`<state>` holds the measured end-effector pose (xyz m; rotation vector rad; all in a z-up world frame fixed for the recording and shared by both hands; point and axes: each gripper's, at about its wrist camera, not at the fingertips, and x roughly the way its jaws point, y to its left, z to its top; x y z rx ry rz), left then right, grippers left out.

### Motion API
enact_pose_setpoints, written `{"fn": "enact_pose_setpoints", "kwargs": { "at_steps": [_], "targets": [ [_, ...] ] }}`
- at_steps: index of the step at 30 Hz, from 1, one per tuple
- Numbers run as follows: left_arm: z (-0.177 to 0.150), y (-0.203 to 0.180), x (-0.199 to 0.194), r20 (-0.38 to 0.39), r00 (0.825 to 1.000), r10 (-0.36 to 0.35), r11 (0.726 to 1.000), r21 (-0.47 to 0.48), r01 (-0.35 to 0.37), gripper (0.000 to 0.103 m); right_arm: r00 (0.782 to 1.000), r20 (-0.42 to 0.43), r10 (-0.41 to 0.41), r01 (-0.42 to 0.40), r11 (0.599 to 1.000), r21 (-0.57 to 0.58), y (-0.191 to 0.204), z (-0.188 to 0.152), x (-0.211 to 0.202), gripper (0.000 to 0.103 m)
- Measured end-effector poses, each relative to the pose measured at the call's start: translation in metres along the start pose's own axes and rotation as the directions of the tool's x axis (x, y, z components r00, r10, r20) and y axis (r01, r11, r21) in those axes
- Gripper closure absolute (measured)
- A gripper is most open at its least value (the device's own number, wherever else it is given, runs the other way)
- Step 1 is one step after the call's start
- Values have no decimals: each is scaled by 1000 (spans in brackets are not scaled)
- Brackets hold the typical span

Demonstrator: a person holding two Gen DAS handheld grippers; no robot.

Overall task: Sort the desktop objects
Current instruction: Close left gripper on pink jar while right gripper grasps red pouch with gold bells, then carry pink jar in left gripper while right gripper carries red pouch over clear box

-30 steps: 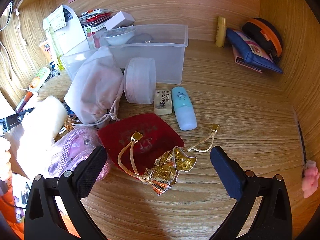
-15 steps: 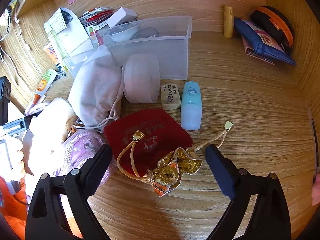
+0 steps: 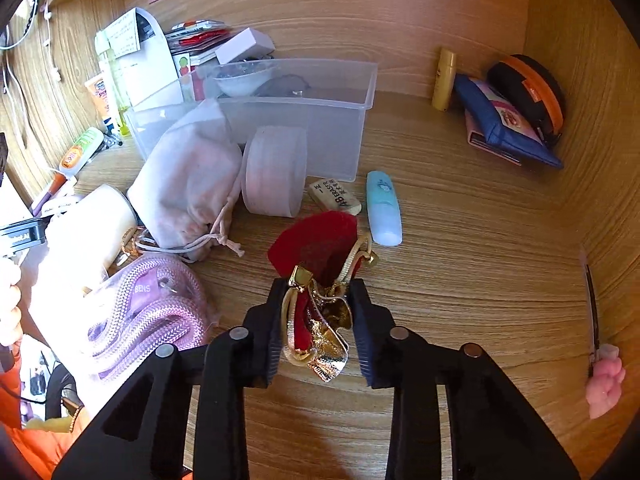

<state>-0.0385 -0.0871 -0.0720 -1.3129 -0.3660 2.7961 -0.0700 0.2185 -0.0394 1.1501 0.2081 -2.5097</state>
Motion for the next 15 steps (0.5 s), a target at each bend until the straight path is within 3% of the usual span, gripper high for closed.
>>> {"fn": "enact_pose_setpoints", "kwargs": {
  "at_steps": [5,15],
  "targets": [
    [3,-5,-13,50,999,13,1000,10,-13,39,1000,16,4,-5,1000,18,-2,-2,-5,83],
    [19,-18,-32,119,993,4,999,41,-9,39,992,124,33,-40,998,55,-6,16,-39,84]
  ]
}}
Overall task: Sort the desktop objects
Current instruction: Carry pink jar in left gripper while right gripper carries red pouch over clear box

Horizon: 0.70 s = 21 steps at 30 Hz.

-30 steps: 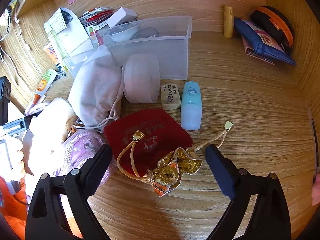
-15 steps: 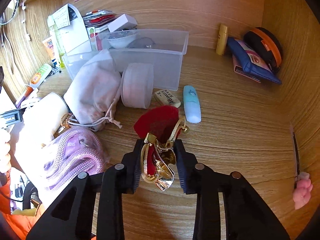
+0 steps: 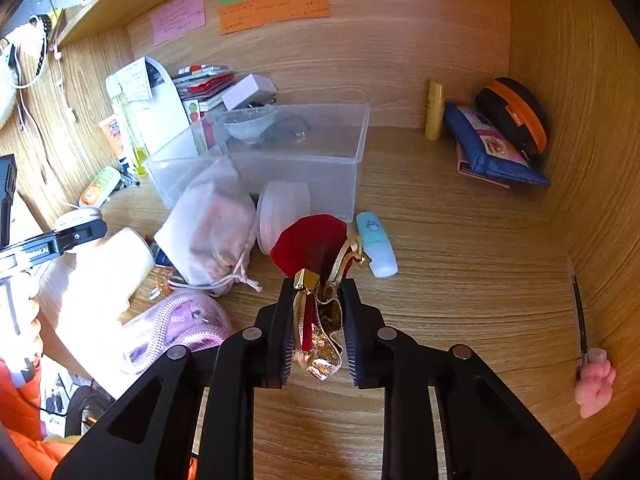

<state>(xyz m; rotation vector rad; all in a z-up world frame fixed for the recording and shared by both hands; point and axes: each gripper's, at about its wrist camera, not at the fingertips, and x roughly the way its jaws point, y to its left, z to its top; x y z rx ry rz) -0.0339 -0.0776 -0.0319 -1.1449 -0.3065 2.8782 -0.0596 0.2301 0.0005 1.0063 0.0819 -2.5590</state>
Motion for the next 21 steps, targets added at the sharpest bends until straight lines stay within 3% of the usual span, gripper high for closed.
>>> {"fn": "enact_pose_setpoints", "kwargs": {
  "at_steps": [11,21],
  "targets": [
    [38,-23,-22,115,993,-24,997,71,15,39,994,104,13,-12,1000,-8,9,36,-15,84],
    [77,-47,-16,137,988,-72,991,126,54,39,990,132,39,-37,999,-18,8,79,-8,84]
  ]
}}
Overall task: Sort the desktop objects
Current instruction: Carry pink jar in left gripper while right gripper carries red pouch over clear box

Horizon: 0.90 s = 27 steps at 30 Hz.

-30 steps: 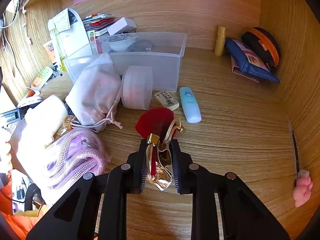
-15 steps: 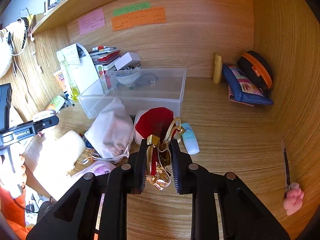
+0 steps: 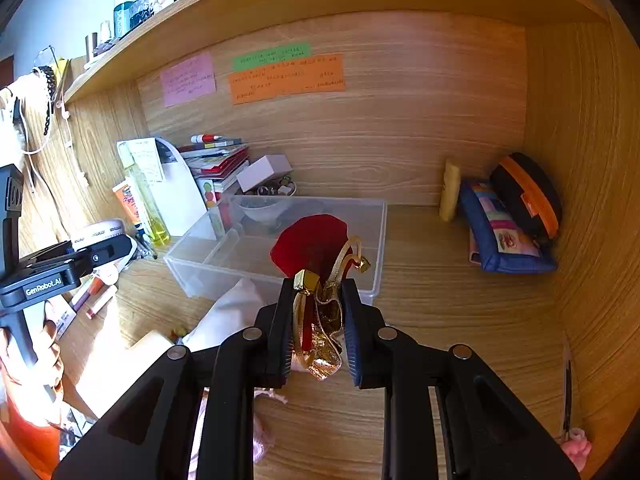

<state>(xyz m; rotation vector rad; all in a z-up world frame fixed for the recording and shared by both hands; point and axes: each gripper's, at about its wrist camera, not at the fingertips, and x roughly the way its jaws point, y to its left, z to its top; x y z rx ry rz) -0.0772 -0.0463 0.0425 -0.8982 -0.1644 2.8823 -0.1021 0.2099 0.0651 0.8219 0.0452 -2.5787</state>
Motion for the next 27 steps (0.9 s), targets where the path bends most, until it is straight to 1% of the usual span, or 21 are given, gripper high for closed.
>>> {"fn": "enact_pose_setpoints", "kwargs": {
  "at_steps": [7,10,14,20,27],
  "targets": [
    [25,-11,13,7,1000,-13,1000,26,13,39,1000,9,-15,15,1000,-6,0,26,17,83],
    [34,-13,20,1,1000,-22,999,28,22,39,1000,5,-8,8,1000,4,-3,35,27,83],
    [43,-17,31,-7,1000,-16,999,42,16,39,1000,-3,-1,1,1000,12,-2,47,40,83],
    [52,-20,58,-66,998,-20,999,50,23,39,999,-46,1,-1,1000,5,0,60,68,83],
    [52,-23,96,-148,989,-3,997,71,14,39,993,-118,-12,10,1000,-14,-2,63,106,83]
  ]
}}
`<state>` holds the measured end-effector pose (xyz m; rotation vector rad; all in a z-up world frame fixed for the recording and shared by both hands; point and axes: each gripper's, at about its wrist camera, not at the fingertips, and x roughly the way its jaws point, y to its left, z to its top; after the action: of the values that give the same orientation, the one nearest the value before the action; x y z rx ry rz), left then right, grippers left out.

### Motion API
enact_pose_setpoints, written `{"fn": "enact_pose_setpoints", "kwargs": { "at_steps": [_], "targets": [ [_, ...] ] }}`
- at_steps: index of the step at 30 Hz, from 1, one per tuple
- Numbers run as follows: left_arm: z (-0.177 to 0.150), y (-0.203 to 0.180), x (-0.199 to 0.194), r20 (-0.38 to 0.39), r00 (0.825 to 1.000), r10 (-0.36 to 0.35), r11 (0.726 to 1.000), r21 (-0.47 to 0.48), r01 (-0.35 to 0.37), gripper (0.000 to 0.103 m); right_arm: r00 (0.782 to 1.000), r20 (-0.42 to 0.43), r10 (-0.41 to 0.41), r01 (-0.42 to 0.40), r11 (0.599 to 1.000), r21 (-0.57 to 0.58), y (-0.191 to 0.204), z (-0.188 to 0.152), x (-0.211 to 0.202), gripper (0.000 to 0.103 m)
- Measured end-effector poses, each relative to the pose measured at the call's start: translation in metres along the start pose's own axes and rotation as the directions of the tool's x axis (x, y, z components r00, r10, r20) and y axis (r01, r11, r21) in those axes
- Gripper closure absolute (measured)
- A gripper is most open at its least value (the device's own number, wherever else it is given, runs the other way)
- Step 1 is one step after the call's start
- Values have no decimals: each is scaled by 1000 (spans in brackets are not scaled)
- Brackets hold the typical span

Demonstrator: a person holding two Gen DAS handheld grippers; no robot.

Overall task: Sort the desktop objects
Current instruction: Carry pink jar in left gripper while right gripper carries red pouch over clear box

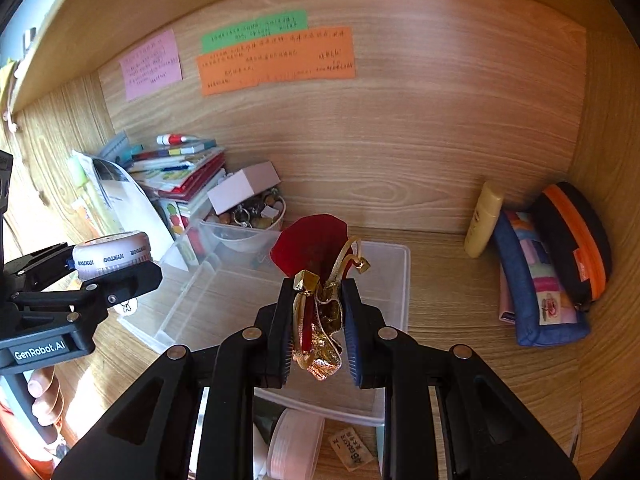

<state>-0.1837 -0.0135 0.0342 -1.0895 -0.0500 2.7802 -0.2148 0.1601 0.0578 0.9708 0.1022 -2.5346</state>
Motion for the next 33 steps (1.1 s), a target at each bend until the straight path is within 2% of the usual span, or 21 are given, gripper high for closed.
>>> {"fn": "enact_pose_setpoints", "kwargs": {
  "at_steps": [14,24,33],
  "targets": [
    [-6,-2,56,-133,991,22,999,37,-18,39,992,-129,16,-19,1000,-17,-3,-12,59,83],
    [-9,-3,78,-187,982,37,998,61,-26,39,983,-183,-2,-5,999,-36,0,-21,78,83],
    [-13,-6,90,-209,977,32,998,59,-19,39,980,-199,-14,2,998,-61,6,-25,83,80]
  ]
}}
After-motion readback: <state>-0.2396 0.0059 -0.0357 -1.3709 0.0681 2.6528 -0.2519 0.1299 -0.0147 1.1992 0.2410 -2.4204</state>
